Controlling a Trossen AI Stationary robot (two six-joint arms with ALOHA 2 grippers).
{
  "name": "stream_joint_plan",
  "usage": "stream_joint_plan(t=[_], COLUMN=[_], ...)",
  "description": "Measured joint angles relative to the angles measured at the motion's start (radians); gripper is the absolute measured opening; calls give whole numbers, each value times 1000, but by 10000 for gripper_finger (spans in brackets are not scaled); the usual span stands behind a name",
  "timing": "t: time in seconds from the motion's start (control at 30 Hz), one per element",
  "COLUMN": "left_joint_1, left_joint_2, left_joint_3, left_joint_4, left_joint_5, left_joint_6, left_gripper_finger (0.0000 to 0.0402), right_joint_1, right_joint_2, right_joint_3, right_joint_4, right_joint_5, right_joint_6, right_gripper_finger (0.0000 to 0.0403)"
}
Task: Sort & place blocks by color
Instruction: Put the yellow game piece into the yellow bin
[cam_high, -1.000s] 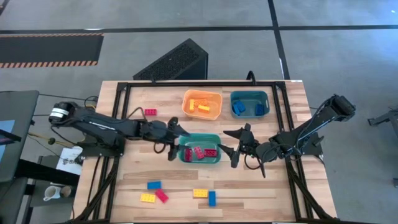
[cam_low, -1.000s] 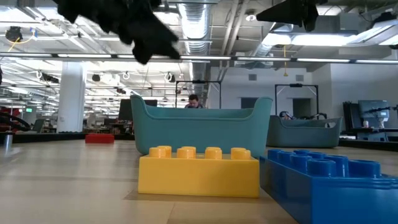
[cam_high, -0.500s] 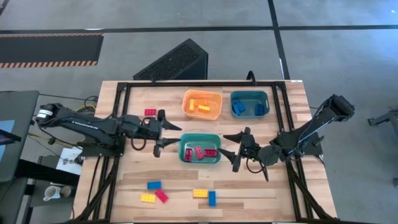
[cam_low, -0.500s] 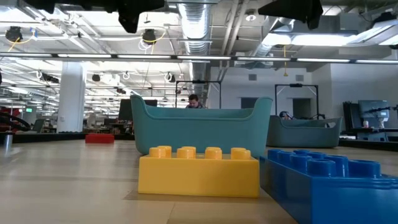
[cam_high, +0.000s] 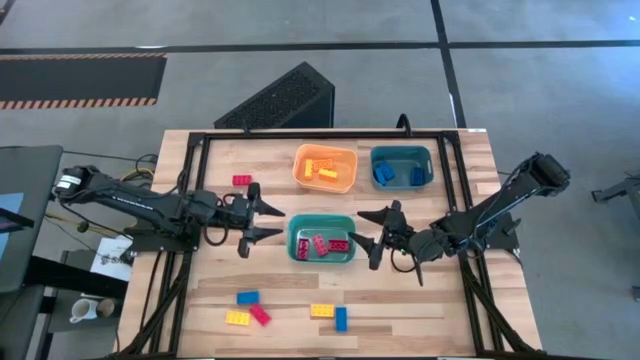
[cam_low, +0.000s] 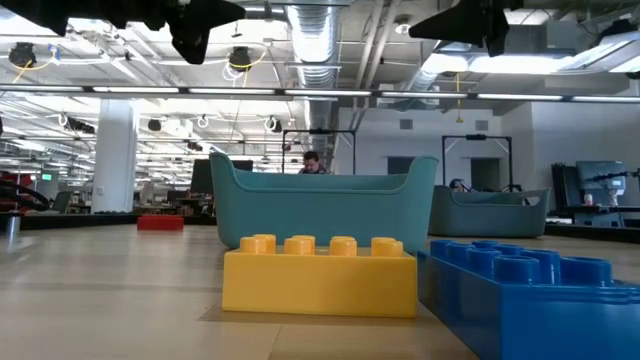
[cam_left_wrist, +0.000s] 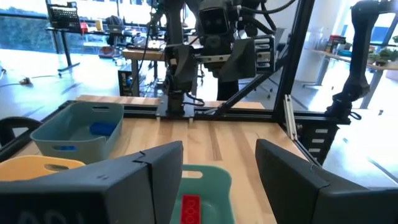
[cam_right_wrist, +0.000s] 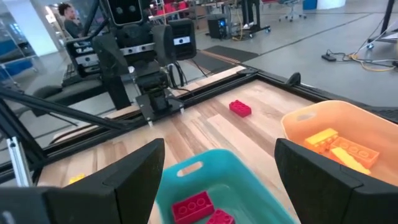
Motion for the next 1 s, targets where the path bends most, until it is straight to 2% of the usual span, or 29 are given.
stream_joint_plan(t=[0.33, 0.7, 0.83, 1.0], left_joint_1=[0, 5, 6, 6], left_joint_2=[0, -19, -43, -81], left_joint_3=[0, 0, 1, 1], left_joint_4=[-44, -39, -38, -52], left_joint_5=[31, -30, -37, -80], left_joint_6=[-23, 29, 52, 95], left_gripper_finger=[187, 187, 187, 187], right_joint_1=[0, 1, 0, 1], right_joint_2=[0, 1, 51, 179], right_joint_3=[0, 14, 72, 224], right_joint_4=[-8, -16, -18, -139], right_joint_5=[-3, -22, -70, -188], right_joint_6=[-3, -21, -96, -176], right_gripper_finger=[325, 325, 325, 325])
